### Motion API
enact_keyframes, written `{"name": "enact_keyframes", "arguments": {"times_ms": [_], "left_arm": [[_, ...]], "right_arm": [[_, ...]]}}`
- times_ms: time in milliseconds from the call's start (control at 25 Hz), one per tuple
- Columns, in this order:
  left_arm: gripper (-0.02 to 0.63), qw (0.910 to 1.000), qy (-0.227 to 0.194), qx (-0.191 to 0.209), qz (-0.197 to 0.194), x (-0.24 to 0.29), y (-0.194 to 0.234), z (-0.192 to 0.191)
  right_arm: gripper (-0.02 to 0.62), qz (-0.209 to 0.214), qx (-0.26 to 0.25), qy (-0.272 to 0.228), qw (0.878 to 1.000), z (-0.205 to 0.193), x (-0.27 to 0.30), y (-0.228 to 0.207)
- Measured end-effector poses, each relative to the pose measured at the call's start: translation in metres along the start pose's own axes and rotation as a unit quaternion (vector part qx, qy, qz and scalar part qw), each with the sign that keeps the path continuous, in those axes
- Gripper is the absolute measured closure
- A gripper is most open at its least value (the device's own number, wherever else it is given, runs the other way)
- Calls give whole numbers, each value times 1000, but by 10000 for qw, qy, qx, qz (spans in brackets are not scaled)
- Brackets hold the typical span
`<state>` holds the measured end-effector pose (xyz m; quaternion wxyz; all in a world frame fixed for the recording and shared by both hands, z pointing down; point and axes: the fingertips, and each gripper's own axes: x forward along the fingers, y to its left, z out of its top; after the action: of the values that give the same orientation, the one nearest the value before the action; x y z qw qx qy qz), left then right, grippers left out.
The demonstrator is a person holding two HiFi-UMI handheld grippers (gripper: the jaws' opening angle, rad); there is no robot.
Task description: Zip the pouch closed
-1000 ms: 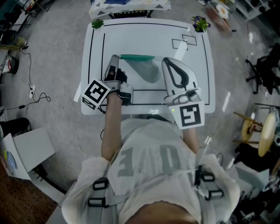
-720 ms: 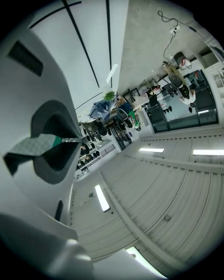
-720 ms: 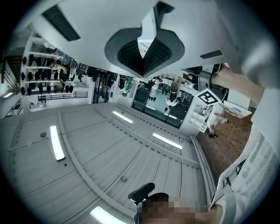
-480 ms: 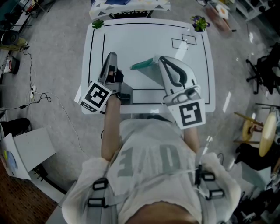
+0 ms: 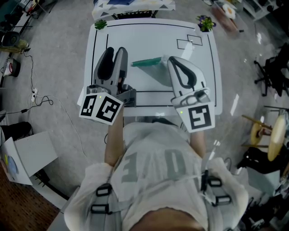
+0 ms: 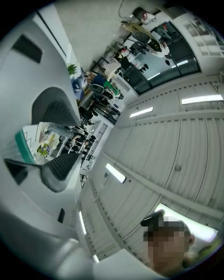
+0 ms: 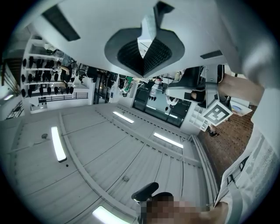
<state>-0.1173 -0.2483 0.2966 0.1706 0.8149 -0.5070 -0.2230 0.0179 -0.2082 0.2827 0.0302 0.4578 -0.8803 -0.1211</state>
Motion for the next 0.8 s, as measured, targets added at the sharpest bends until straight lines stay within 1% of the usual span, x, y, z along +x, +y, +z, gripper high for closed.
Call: {"name": "enact_keyframes", "arguments": {"times_ms": [120, 200, 440, 560, 640, 720, 800], "left_arm": [[430, 9984, 2, 556, 56, -2, -6, 9], [430, 9968, 21, 791, 136, -5, -5, 10], [430, 9946, 57, 1005, 261, -13, -1, 12], [430, 9924, 87, 1195, 297, -13, -1, 10], [430, 9906, 128, 1324, 315, -14, -2, 8], [430, 9892, 164, 1418, 338, -15, -2, 7], [430, 9884, 195, 1461, 354, -16, -2, 6]], "right_arm": [[588, 29, 5, -81, 10000, 4, 3, 2], [588, 77, 0, -107, 9999, 7, 5, 4], [588, 392, 56, -49, 9992, 5, 10, 23], [588, 517, 208, 184, 9983, -12, 10, 30], [588, 541, 433, 409, 9968, -28, 10, 32], [588, 509, 693, 665, 9941, -48, 11, 30], [588, 387, 895, 880, 9913, -73, 12, 23]]}}
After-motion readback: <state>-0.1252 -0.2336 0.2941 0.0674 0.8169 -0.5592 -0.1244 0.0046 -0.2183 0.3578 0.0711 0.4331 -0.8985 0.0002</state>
